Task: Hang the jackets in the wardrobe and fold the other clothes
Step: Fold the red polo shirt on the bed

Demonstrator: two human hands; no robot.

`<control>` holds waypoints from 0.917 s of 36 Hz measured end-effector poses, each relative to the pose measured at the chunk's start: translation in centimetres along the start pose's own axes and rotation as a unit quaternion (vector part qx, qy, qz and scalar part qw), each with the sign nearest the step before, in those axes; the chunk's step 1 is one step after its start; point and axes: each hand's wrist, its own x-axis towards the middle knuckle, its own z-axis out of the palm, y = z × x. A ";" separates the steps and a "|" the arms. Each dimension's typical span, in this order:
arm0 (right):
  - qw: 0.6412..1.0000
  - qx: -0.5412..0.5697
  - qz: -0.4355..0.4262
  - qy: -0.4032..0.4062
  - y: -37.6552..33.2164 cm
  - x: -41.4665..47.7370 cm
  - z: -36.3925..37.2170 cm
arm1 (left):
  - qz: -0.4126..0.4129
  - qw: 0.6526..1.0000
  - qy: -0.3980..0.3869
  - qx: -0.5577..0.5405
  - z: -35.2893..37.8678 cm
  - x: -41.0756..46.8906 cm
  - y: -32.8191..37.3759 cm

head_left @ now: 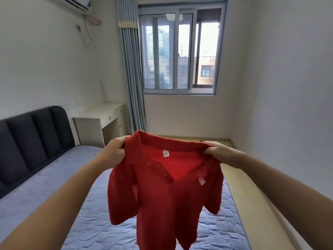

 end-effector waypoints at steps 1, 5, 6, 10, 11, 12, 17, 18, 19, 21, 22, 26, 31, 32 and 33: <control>0.998 0.066 -0.007 0.000 -0.2 -0.2 0.2 | 0.010 0.999 -0.016 -0.029 0.0 0.1 0.0; 0.984 0.177 -0.012 0.000 -0.8 -1.4 0.0 | 0.031 0.993 -0.067 -0.088 -0.1 0.3 -0.2; 0.988 0.153 -0.025 0.003 -0.9 -1.5 -0.3 | 0.028 0.993 -0.080 -0.077 -0.1 0.3 -0.4; 0.979 -0.181 -0.085 0.042 -1.5 -1.8 -1.3 | 0.074 0.986 -0.107 0.102 0.1 0.5 -0.6; 0.956 -0.273 -0.090 0.053 -1.5 -1.8 -1.5 | 0.104 0.979 -0.104 0.143 0.3 0.5 -0.4; 0.933 -0.343 -0.089 0.067 -1.6 -1.9 -1.7 | 0.129 0.971 -0.104 0.173 0.6 0.5 -0.2; 0.917 -0.385 -0.029 0.099 -1.8 -2.3 -2.2 | 0.105 0.968 -0.124 0.191 1.3 0.7 0.8; 0.927 -0.362 -0.013 0.098 -1.9 -2.4 -2.2 | 0.093 0.970 -0.134 0.179 1.4 0.6 1.0; 0.940 -0.327 0.001 0.094 -2.0 -2.6 -2.2 | 0.084 0.972 -0.148 0.163 1.5 0.5 1.3; 0.968 -0.241 0.025 0.068 -2.1 -3.1 -2.1 | 0.081 0.971 -0.183 0.129 1.8 0.2 1.8; 0.977 -0.206 0.038 0.051 -2.1 -3.4 -2.2 | 0.082 0.970 -0.197 0.114 1.8 0.1 2.2; 0.987 -0.147 0.056 0.021 -2.1 -4.1 -2.5 | 0.113 0.962 -0.215 0.123 1.8 0.0 3.5; 0.998 -0.035 -0.018 -0.041 -2.2 -5.7 -3.4 | 0.110 0.954 -0.247 0.127 1.7 0.3 4.5; 0.997 0.006 -0.031 -0.066 -2.1 -6.1 -3.6 | 0.110 0.954 -0.247 0.132 1.6 0.3 4.5; 0.995 0.039 -0.041 -0.084 -1.9 -6.5 -3.9 | 0.115 0.952 -0.246 0.139 1.5 0.4 4.5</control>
